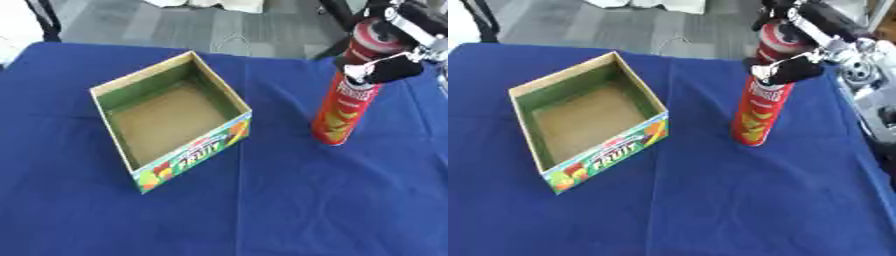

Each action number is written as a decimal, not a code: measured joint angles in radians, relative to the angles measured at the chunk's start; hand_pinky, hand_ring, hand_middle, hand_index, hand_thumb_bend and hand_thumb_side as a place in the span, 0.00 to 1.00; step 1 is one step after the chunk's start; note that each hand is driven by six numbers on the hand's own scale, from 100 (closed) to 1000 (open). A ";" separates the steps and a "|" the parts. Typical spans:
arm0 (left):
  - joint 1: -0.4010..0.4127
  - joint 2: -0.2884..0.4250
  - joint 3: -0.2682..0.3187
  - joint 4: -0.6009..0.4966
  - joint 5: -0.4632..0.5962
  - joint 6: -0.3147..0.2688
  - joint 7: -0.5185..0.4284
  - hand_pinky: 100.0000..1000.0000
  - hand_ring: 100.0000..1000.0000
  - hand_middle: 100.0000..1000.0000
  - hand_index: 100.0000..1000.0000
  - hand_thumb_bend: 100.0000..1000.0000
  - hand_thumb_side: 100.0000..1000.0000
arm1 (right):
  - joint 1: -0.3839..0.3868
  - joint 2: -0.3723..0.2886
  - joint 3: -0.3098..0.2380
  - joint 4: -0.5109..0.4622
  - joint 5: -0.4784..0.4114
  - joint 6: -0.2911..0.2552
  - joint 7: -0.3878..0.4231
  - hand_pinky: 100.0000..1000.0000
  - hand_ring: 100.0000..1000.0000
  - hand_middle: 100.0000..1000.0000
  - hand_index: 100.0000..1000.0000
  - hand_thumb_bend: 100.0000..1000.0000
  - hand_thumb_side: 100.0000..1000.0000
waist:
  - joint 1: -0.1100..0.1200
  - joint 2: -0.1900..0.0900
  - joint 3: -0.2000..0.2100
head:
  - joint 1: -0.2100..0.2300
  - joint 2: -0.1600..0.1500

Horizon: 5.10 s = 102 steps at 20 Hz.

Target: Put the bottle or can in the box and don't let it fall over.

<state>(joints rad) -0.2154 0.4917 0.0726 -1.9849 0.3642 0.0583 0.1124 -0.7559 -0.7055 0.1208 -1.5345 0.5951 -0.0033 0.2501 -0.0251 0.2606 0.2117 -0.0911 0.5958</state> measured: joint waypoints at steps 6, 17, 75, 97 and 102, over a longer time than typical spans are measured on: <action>0.000 0.000 0.000 0.000 0.002 0.000 0.000 0.42 0.54 0.59 0.71 0.11 0.84 | -0.001 0.003 0.017 0.028 0.008 -0.020 -0.094 0.00 0.00 0.00 0.03 0.00 0.00 | -0.002 0.000 0.002 | 0.000 0.000; 0.000 0.000 0.000 0.000 0.005 0.001 -0.002 0.43 0.53 0.59 0.70 0.11 0.84 | -0.027 0.002 0.020 0.045 -0.024 0.001 -0.053 0.00 0.00 0.00 0.04 0.00 0.00 | -0.002 -0.001 -0.002 | 0.001 0.001; -0.057 -0.001 -0.044 0.000 0.016 0.070 -0.040 0.43 0.52 0.59 0.70 0.11 0.86 | -0.385 0.411 0.272 0.067 0.041 0.037 -0.083 0.41 0.47 0.51 0.61 0.22 0.00 | -0.083 -0.026 0.185 | -0.161 0.062; -0.042 -0.009 -0.037 0.000 0.009 0.078 -0.036 0.43 0.52 0.59 0.70 0.10 0.86 | -0.405 0.372 0.217 -0.008 -0.031 0.043 -0.156 0.00 0.10 0.12 0.41 0.00 0.00 | -0.082 -0.029 0.177 | -0.148 0.052; -0.038 -0.009 -0.037 0.000 0.008 0.077 -0.036 0.43 0.52 0.59 0.70 0.10 0.85 | -0.382 0.349 0.199 -0.049 -0.075 0.067 -0.188 0.21 0.28 0.30 0.55 0.00 0.00 | -0.071 -0.033 0.169 | -0.136 0.052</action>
<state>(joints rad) -0.2533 0.4825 0.0358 -1.9848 0.3723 0.1353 0.0766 -1.1380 -0.3564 0.3194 -1.5833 0.5198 0.0638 0.0623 -0.0957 0.2277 0.3809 -0.2266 0.6477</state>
